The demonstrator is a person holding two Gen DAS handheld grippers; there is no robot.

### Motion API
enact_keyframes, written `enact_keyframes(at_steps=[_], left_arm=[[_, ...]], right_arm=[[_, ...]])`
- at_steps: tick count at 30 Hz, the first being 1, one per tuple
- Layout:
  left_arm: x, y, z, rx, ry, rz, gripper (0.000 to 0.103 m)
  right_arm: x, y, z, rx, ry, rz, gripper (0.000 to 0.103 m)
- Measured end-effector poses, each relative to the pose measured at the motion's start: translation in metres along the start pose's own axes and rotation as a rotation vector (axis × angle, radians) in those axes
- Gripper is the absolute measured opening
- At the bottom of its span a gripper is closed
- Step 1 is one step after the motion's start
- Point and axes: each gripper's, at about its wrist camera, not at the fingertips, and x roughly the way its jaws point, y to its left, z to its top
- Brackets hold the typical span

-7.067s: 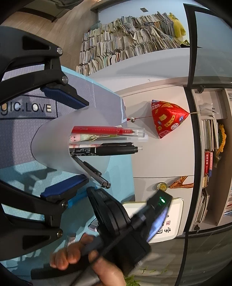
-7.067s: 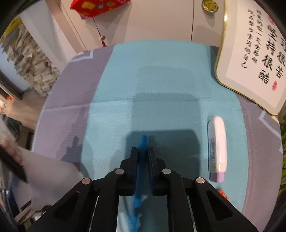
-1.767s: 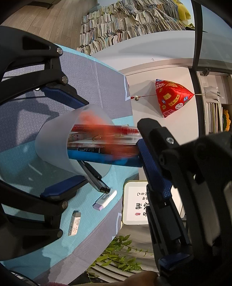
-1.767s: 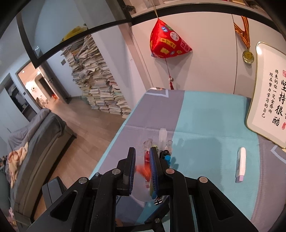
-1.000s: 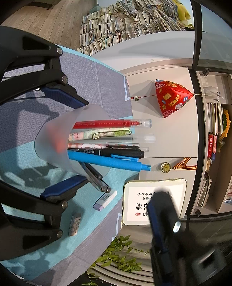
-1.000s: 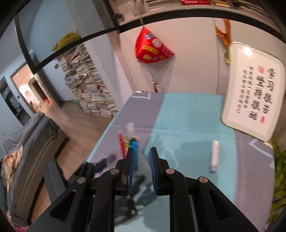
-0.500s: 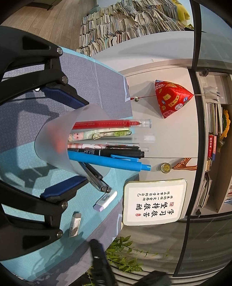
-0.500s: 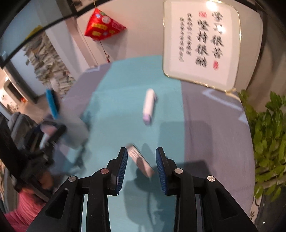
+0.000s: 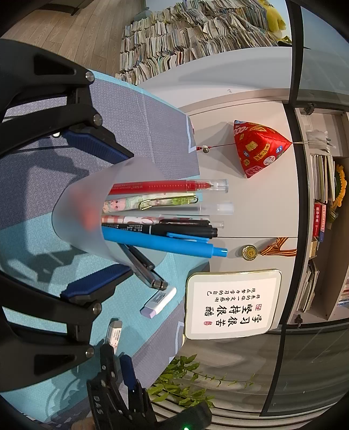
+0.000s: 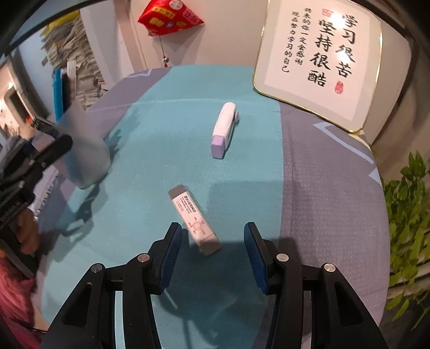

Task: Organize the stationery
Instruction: 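Lower the right gripper onto the white eraser and grasp it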

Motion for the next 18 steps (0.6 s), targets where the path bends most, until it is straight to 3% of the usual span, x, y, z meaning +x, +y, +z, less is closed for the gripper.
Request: enact_keyframes(at_steps=[3, 8, 18], left_arm=[[0.000, 0.000, 0.000, 0.000, 0.000, 0.000, 0.076], [0.000, 0.000, 0.000, 0.000, 0.001, 0.000, 0.076], [0.000, 0.000, -0.001, 0.001, 0.001, 0.001, 0.076]], right_arm=[[0.005, 0.004, -0.001, -0.043, -0.019, -0.031, 0.048], [0.003, 0.017, -0.001, -0.107, -0.013, -0.024, 0.019], [-0.044, 0.017, 0.015, -0.017, -0.098, 0.013, 0.017]])
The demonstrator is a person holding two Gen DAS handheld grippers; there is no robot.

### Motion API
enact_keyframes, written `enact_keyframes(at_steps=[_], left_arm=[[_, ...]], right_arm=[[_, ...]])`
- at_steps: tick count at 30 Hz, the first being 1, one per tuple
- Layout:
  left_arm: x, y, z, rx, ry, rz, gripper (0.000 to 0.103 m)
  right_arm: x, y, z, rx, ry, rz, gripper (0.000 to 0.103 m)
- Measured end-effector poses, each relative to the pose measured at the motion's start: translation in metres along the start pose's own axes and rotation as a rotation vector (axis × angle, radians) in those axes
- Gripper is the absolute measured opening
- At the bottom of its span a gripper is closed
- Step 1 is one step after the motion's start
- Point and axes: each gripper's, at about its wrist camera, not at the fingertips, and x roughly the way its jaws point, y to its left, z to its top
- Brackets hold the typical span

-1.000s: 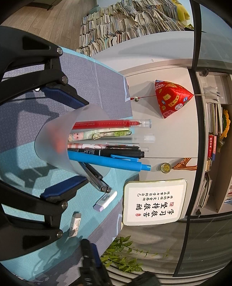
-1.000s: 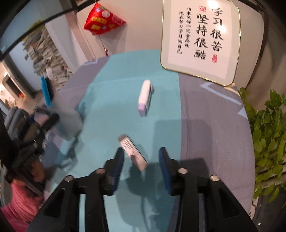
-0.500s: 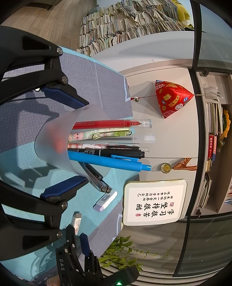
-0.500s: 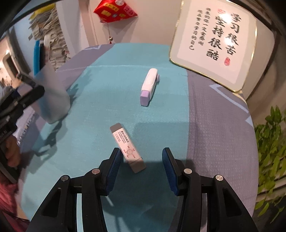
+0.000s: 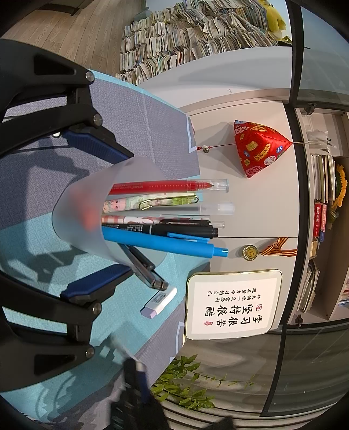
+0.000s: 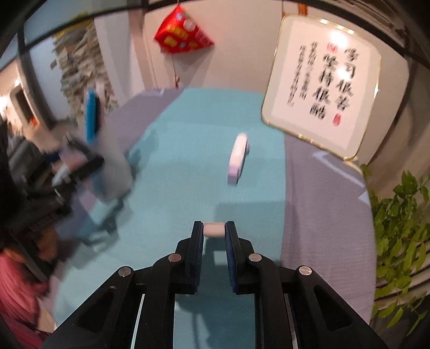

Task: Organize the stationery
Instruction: 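Lower the right gripper onto the white eraser and grasp it, then carry the white eraser with the right gripper and drop it into the cup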

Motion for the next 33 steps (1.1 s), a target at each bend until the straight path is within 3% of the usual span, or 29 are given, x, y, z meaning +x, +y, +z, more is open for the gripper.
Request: enact_keyframes(at_steps=[6, 13, 19, 33], left_arm=[[0.000, 0.000, 0.000, 0.000, 0.000, 0.000, 0.076], [0.000, 0.002, -0.001, -0.002, 0.002, -0.002, 0.076], [0.000, 0.002, -0.001, -0.002, 0.002, -0.002, 0.076], [0.002, 0.000, -0.002, -0.001, 0.005, -0.001, 0.076]], right_arm=[[-0.039, 0.017, 0.031, 0.013, -0.095, 0.085, 0.017], [-0.064, 0.063, 0.077, -0.049, -0.154, 0.276, 0.017], [-0.053, 0.102, 0.104, -0.107, -0.157, 0.296, 0.017], [-0.013, 0.109, 0.101, -0.077, -0.064, 0.325, 0.017]])
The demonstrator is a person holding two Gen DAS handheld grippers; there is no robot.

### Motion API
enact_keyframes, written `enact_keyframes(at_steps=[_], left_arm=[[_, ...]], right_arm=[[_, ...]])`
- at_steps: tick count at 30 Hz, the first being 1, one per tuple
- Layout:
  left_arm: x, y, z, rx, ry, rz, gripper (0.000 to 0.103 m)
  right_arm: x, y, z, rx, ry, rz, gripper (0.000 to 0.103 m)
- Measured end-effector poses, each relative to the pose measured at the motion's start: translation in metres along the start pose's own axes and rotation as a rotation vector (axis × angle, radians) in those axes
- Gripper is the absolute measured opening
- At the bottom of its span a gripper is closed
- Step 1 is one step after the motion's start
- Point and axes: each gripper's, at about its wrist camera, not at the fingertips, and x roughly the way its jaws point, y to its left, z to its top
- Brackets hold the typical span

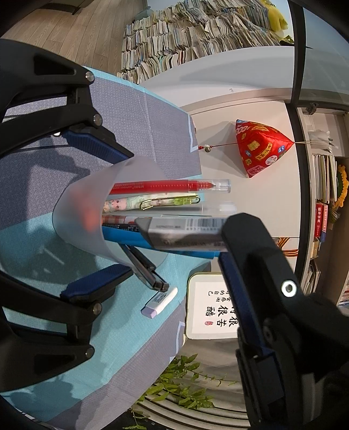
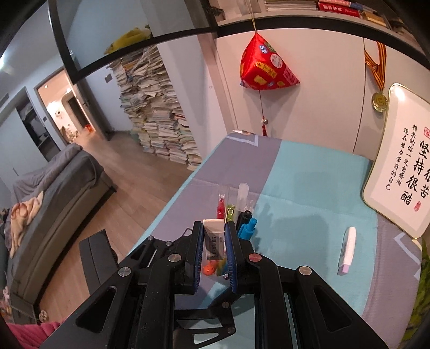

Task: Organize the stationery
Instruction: 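Carry the white eraser with the right gripper and drop it into the cup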

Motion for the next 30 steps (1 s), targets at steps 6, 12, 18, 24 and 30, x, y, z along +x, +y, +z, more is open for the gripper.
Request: enact_keyframes(at_steps=[6, 12, 18, 24, 30], left_arm=[[0.001, 0.000, 0.000, 0.001, 0.001, 0.000, 0.076], [0.000, 0.000, 0.000, 0.001, 0.001, 0.000, 0.076], [0.000, 0.000, 0.000, 0.001, 0.002, 0.000, 0.076], [0.001, 0.000, 0.000, 0.001, 0.002, 0.000, 0.076], [0.001, 0.000, 0.000, 0.001, 0.003, 0.001, 0.077]], right_arm=[[0.002, -0.002, 0.000, 0.011, 0.008, -0.005, 0.017], [0.004, -0.005, 0.000, 0.031, 0.018, 0.000, 0.017], [0.005, -0.006, 0.001, 0.039, 0.021, 0.001, 0.017], [0.004, -0.007, 0.001, 0.046, 0.025, 0.006, 0.017], [0.004, -0.010, 0.001, 0.061, 0.041, 0.014, 0.017]])
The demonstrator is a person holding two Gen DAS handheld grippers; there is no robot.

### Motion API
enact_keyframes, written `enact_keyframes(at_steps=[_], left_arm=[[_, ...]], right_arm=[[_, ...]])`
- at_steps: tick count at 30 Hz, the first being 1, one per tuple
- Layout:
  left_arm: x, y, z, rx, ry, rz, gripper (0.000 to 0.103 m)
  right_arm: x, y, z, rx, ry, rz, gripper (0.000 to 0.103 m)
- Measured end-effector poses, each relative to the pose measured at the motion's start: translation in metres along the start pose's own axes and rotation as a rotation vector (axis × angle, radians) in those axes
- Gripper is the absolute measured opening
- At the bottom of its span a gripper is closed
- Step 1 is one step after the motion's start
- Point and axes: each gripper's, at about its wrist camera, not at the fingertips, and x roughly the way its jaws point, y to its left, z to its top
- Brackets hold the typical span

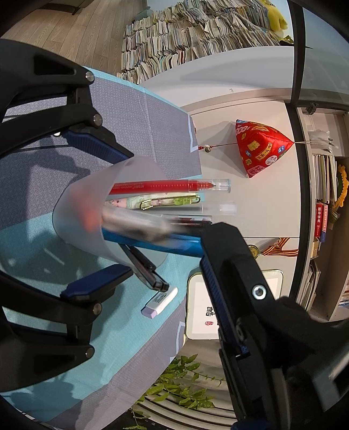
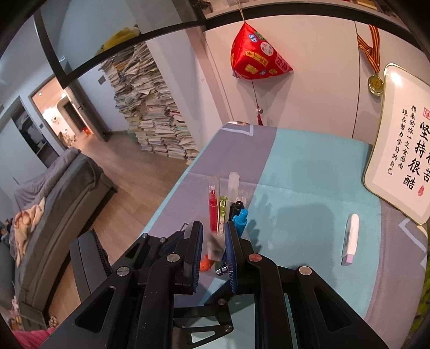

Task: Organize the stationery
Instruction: 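Carry the white eraser with the right gripper and drop it into the cup, then lower the right gripper onto the white-and-purple correction tape and grasp it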

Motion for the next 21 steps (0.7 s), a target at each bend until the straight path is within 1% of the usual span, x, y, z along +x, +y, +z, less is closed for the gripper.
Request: enact_keyframes(at_steps=[8, 11, 14, 17, 18, 19, 21], left_arm=[[0.000, 0.000, -0.001, 0.000, 0.001, 0.000, 0.077], [0.000, 0.000, -0.001, 0.000, 0.002, 0.000, 0.077], [0.000, 0.000, -0.001, 0.000, 0.002, 0.000, 0.077], [0.000, 0.000, -0.001, 0.000, 0.002, 0.000, 0.077], [0.000, 0.000, -0.001, 0.000, 0.002, 0.000, 0.077], [0.000, 0.000, -0.001, 0.000, 0.002, 0.000, 0.077], [0.000, 0.000, -0.001, 0.000, 0.002, 0.000, 0.077]], right_arm=[[0.000, -0.002, -0.002, 0.004, -0.002, -0.001, 0.017], [-0.008, -0.003, -0.004, -0.001, -0.020, -0.010, 0.017], [-0.019, -0.012, -0.006, -0.004, -0.039, -0.040, 0.017], [-0.030, -0.035, -0.008, 0.030, -0.055, -0.093, 0.019], [-0.033, -0.043, -0.009, 0.048, -0.060, -0.115, 0.027], [-0.036, -0.056, -0.011, 0.075, -0.067, -0.151, 0.042], [-0.041, -0.075, -0.016, 0.120, -0.087, -0.218, 0.056]])
